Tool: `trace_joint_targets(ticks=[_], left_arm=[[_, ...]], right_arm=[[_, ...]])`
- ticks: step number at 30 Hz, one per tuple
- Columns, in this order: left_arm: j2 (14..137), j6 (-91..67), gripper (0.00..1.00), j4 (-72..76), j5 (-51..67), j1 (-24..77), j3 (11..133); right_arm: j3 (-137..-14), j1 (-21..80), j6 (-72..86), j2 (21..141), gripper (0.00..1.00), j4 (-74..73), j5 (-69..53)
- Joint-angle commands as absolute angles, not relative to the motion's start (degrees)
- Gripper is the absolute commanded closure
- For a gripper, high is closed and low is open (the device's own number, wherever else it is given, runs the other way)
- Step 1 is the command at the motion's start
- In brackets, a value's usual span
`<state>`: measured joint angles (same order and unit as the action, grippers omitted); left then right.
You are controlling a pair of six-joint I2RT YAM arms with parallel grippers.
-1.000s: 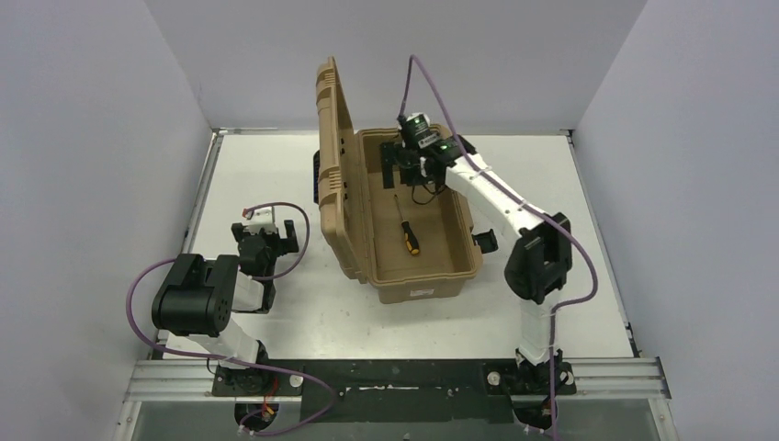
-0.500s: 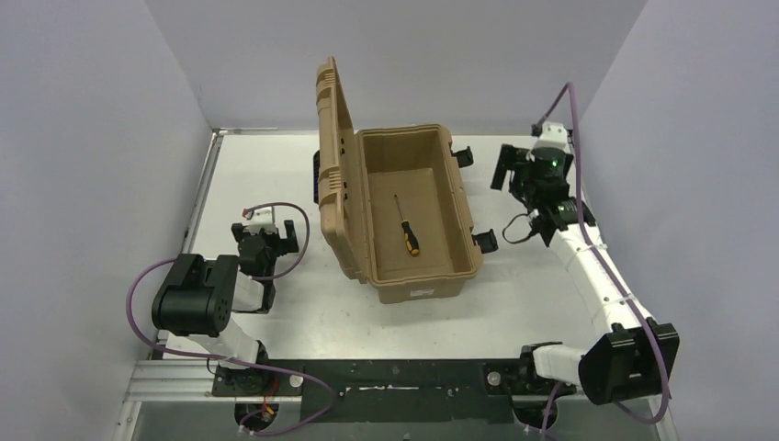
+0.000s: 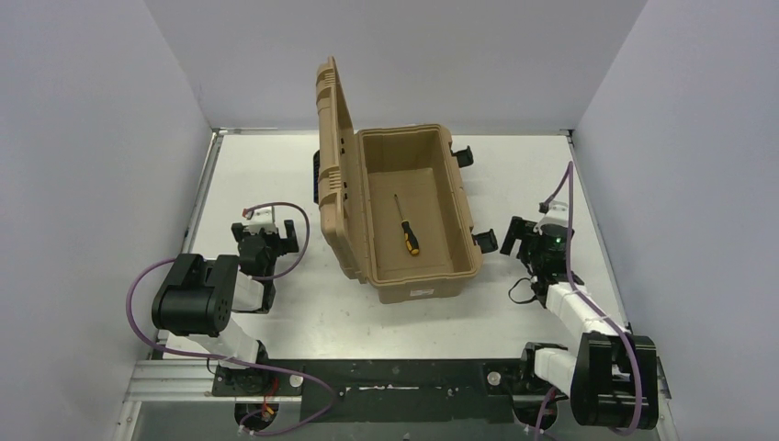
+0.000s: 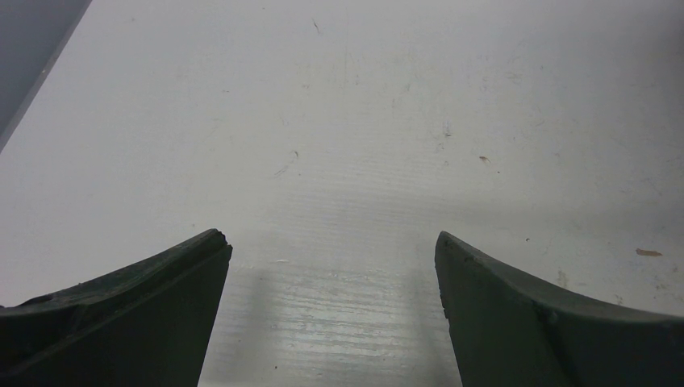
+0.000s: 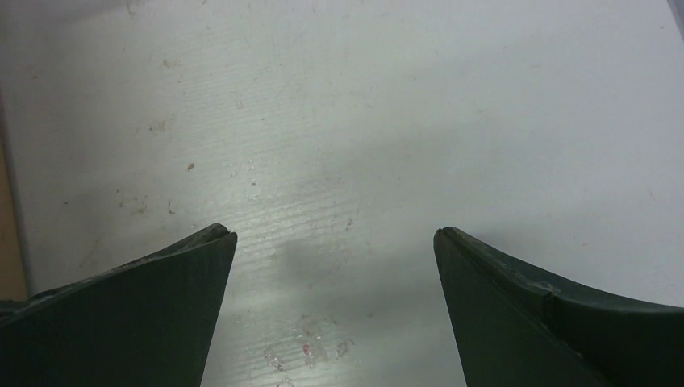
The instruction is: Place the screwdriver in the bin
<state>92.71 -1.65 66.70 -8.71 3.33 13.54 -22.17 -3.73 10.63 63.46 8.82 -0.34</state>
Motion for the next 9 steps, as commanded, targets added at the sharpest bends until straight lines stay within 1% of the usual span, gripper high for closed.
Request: trace_joint_targets(ticks=[1, 9], left_arm=[[92.53, -1.4, 0.03, 69.71, -8.44, 3.52, 14.5], [92.56, -1.38, 0.03, 69.61, -8.61, 3.56, 14.54]], right_arm=[[-21.66, -4.14, 9.79, 62.04, 0.0, 20.93, -2.55], [-22.75, -4.22, 9.67, 61.82, 0.0, 20.21, -2.0]])
